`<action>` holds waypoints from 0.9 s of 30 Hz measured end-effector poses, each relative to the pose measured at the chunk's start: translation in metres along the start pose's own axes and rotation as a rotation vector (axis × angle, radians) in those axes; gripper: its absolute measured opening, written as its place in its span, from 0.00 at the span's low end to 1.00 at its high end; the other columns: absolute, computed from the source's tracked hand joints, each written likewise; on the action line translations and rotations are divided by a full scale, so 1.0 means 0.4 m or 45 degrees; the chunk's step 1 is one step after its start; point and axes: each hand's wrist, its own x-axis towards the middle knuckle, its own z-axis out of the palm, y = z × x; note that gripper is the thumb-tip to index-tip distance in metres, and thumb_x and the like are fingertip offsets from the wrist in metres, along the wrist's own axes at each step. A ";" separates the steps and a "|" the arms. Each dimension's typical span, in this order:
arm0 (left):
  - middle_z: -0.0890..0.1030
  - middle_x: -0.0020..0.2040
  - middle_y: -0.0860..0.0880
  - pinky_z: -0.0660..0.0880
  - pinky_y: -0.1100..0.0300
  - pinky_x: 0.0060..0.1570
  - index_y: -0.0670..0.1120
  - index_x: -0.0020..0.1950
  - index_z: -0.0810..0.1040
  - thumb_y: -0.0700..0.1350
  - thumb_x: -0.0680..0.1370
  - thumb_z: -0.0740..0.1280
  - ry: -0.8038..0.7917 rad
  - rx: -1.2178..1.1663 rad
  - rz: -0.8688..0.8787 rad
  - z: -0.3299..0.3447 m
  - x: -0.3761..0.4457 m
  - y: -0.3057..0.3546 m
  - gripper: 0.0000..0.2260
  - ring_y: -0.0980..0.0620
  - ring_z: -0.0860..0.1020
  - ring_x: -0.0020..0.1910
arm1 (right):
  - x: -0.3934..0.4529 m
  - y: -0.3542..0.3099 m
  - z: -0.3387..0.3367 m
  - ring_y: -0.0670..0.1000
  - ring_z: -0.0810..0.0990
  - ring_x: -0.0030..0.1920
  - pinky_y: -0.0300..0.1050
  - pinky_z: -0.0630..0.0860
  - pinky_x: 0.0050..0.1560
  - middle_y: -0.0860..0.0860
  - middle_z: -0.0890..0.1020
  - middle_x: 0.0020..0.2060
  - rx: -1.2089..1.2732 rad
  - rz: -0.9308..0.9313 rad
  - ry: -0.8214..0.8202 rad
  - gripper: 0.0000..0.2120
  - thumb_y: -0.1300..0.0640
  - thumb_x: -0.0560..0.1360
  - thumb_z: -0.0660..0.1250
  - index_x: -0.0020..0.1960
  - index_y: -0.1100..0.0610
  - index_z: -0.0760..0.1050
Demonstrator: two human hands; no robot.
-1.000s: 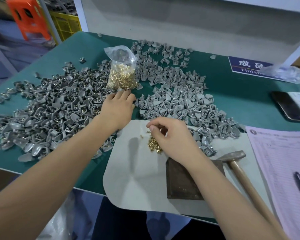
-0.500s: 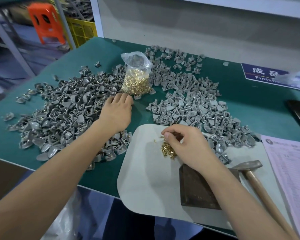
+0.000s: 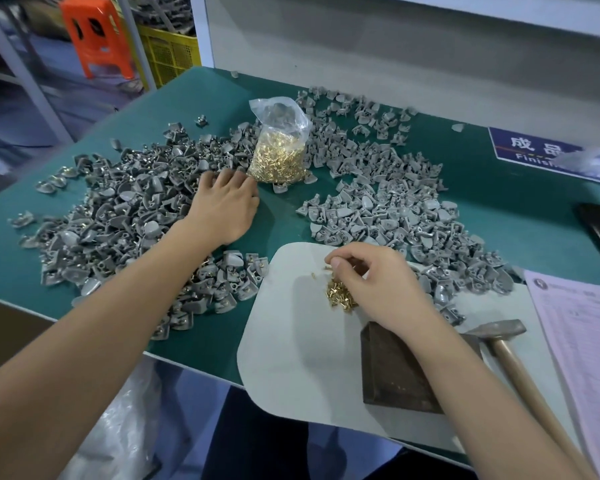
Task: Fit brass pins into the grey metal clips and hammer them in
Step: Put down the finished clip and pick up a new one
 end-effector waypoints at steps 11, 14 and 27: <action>0.66 0.78 0.46 0.50 0.47 0.78 0.51 0.77 0.68 0.56 0.84 0.54 -0.063 -0.162 0.127 -0.066 -0.316 0.101 0.22 0.45 0.59 0.79 | -0.006 0.003 -0.006 0.37 0.80 0.45 0.26 0.72 0.44 0.31 0.82 0.43 -0.093 -0.121 -0.029 0.07 0.57 0.79 0.69 0.47 0.47 0.84; 0.61 0.80 0.46 0.46 0.49 0.78 0.54 0.80 0.61 0.55 0.85 0.52 -0.037 -0.151 0.123 -0.045 -0.341 0.117 0.23 0.46 0.56 0.80 | -0.008 0.005 -0.008 0.35 0.80 0.47 0.24 0.70 0.46 0.29 0.82 0.44 -0.107 -0.163 -0.026 0.09 0.57 0.79 0.69 0.46 0.45 0.83; 0.70 0.75 0.59 0.50 0.62 0.75 0.55 0.76 0.70 0.55 0.86 0.53 -0.042 -0.264 0.287 -0.017 -0.218 0.000 0.19 0.57 0.60 0.78 | -0.004 0.004 -0.001 0.35 0.80 0.46 0.24 0.70 0.45 0.30 0.82 0.43 -0.119 -0.143 -0.061 0.09 0.57 0.79 0.70 0.47 0.44 0.83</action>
